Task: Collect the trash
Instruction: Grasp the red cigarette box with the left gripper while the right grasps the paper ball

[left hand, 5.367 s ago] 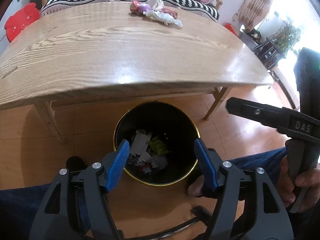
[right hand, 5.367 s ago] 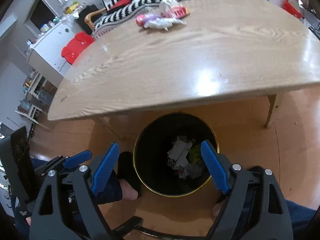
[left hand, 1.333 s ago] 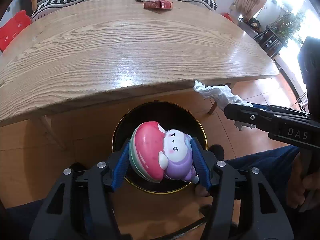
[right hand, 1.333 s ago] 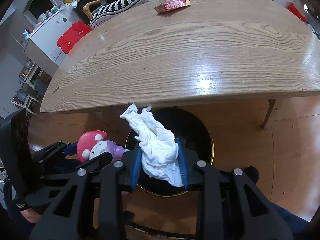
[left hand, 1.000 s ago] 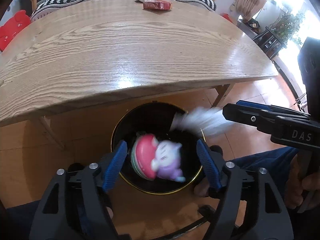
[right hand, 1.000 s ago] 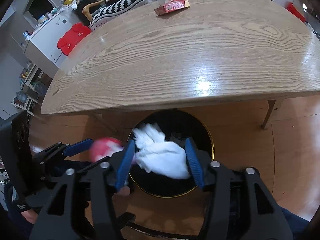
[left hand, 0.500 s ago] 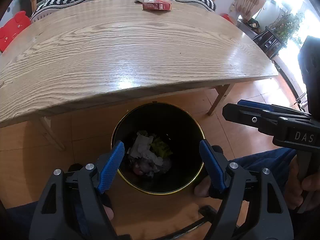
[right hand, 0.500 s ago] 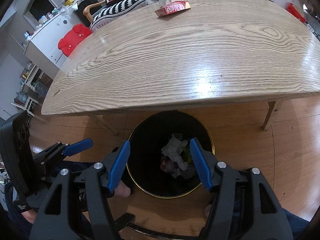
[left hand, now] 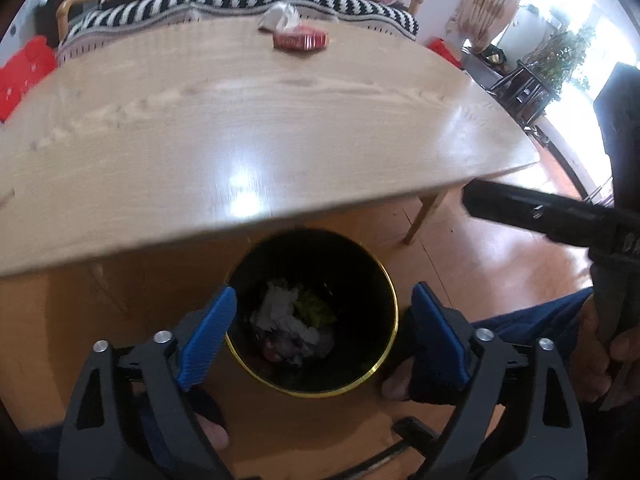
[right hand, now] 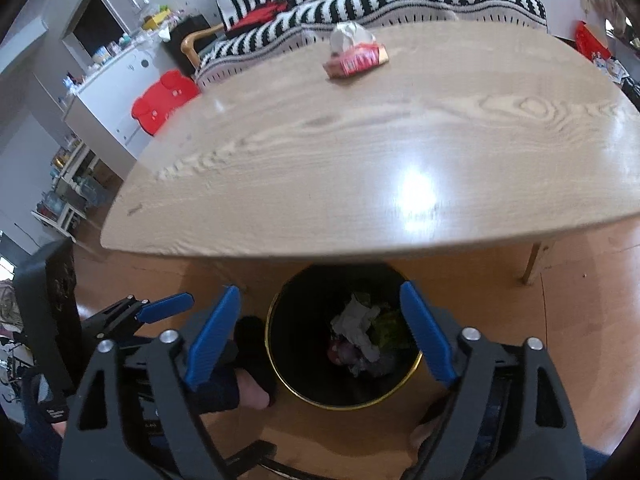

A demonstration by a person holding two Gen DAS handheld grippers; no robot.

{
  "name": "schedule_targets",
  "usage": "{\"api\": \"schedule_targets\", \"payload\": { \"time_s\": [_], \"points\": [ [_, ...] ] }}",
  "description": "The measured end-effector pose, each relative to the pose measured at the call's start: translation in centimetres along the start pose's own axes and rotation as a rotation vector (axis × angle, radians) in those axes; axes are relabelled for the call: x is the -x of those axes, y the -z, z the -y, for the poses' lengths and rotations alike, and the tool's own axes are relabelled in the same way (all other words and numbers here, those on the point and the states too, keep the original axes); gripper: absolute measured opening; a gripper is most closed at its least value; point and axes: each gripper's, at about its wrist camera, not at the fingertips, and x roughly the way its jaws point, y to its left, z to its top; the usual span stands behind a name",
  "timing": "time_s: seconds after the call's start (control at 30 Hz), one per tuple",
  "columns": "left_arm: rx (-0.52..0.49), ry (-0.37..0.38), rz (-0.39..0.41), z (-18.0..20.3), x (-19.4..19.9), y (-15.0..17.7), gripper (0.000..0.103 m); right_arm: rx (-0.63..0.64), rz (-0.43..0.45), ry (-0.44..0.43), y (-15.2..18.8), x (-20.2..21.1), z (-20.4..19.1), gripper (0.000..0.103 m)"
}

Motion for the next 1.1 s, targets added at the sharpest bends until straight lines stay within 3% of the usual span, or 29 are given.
{"api": "schedule_targets", "payload": {
  "time_s": [0.3, 0.6, 0.83, 1.0, 1.1],
  "points": [
    [-0.069, -0.134, 0.074, -1.0, -1.1, -10.4, 0.096, -0.031, 0.064, 0.06, -10.3, -0.2, 1.9, 0.096],
    [-0.07, -0.155, 0.076, -2.4, -9.8, -22.3, 0.096, -0.059, 0.044, 0.133, -21.6, -6.3, 6.2, 0.096],
    [-0.064, -0.152, 0.037, -3.7, -16.7, -27.8, 0.096, -0.042, 0.004, 0.123, -29.6, -13.1, 8.1, 0.096],
    [-0.001, -0.09, 0.028, -5.3, -18.4, -29.6, 0.096, -0.012, 0.005, 0.085, -34.2, -17.0, 8.2, 0.096],
    [0.002, -0.069, 0.04, -5.7, -18.8, -30.3, 0.096, 0.024, -0.046, 0.061, -36.8, -20.3, 7.8, 0.096]
  ]
}}
